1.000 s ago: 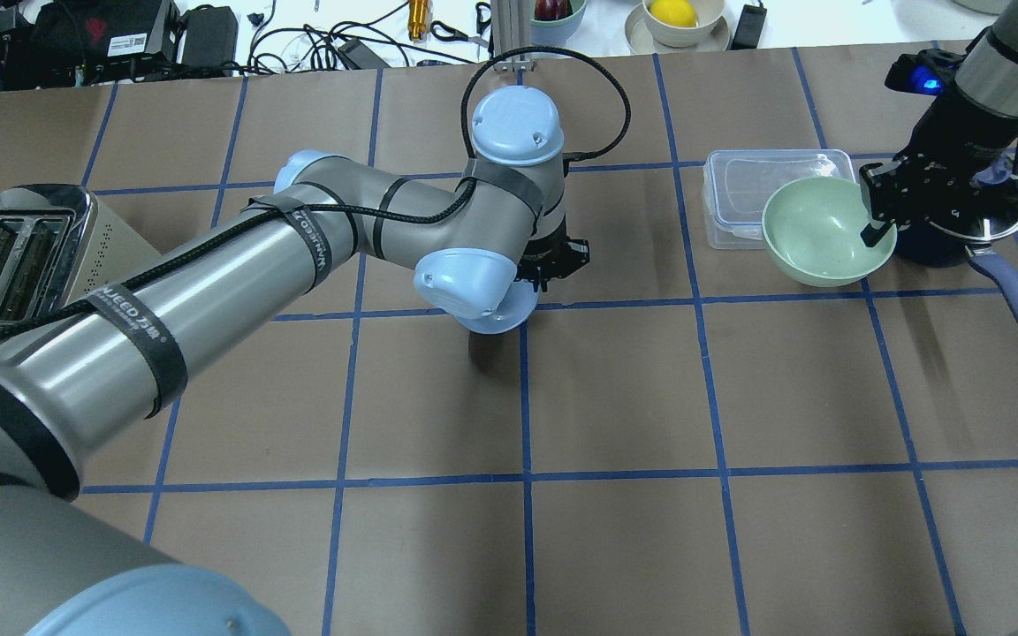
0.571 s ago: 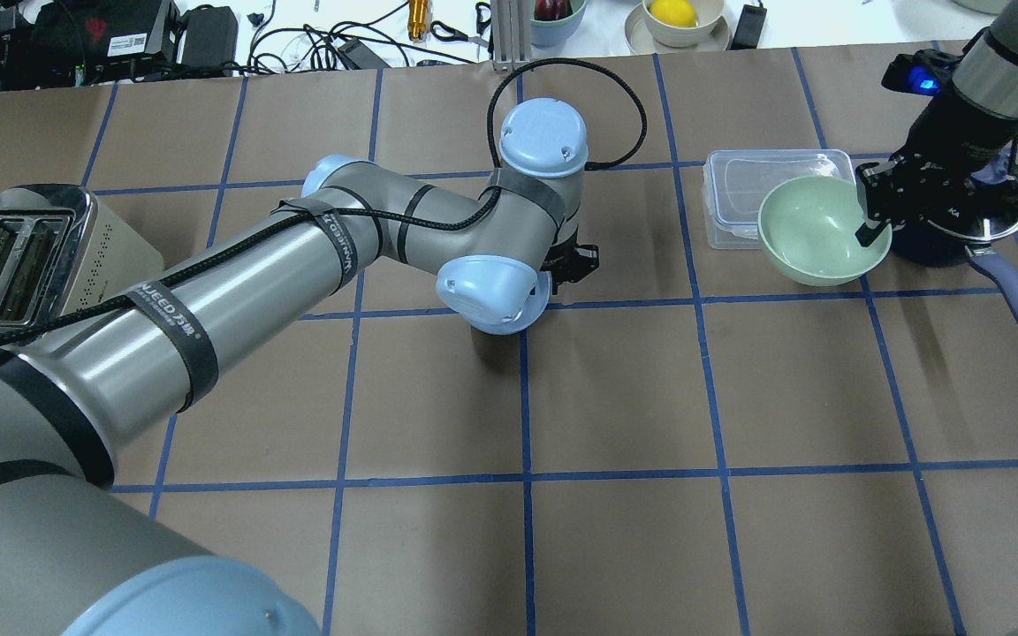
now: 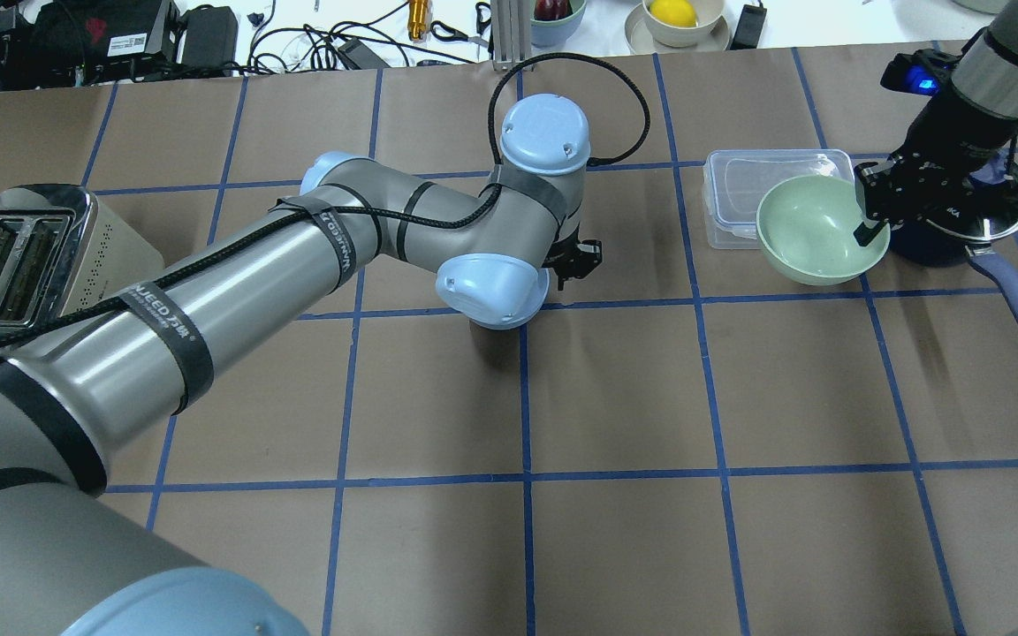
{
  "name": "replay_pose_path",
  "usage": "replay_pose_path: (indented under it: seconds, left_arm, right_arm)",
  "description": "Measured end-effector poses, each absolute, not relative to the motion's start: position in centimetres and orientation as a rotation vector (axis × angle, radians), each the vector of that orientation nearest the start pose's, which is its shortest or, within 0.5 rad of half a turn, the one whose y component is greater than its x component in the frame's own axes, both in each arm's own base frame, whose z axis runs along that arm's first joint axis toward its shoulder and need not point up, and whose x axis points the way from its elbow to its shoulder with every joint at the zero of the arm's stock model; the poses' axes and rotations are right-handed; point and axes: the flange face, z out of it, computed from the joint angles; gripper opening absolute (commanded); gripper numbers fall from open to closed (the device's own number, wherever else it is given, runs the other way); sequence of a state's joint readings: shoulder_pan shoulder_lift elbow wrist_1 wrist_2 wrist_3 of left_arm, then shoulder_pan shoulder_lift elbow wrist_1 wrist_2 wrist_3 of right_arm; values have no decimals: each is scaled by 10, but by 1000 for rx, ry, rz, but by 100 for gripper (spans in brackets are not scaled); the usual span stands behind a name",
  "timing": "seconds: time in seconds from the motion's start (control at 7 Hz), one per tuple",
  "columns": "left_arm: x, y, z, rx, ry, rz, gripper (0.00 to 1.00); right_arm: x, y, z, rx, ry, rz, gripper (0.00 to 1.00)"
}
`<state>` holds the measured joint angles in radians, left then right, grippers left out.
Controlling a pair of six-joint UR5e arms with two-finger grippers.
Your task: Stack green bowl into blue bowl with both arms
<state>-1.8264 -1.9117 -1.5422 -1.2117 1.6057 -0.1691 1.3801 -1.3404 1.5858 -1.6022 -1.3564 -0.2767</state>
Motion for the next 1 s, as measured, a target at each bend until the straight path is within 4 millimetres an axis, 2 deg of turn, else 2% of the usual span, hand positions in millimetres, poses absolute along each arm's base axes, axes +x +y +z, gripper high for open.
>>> replay_pose_path:
  seconds: [0.29,0.43,0.57,0.71,0.86,1.0]
  left_arm:
    - [-178,-565,404,142,3106,-34,100]
    - [-142,-560,425,108,3107,-58,100]
    - [-121,-552,438,88,3106,-78,100]
    - [-111,-543,440,86,3105,-79,100]
    - [-109,-533,441,89,3105,-89,100]
    - [-110,-522,452,91,3108,-108,100]
  right_arm:
    - [126,-581,358,-13,2887,159,0]
    - [165,-586,348,30,2884,116,0]
    - [200,-588,336,36,2878,89,0]
    - [229,-589,322,42,2864,84,0]
    - [250,-590,307,59,2852,83,0]
    - [267,-589,293,55,2848,92,0]
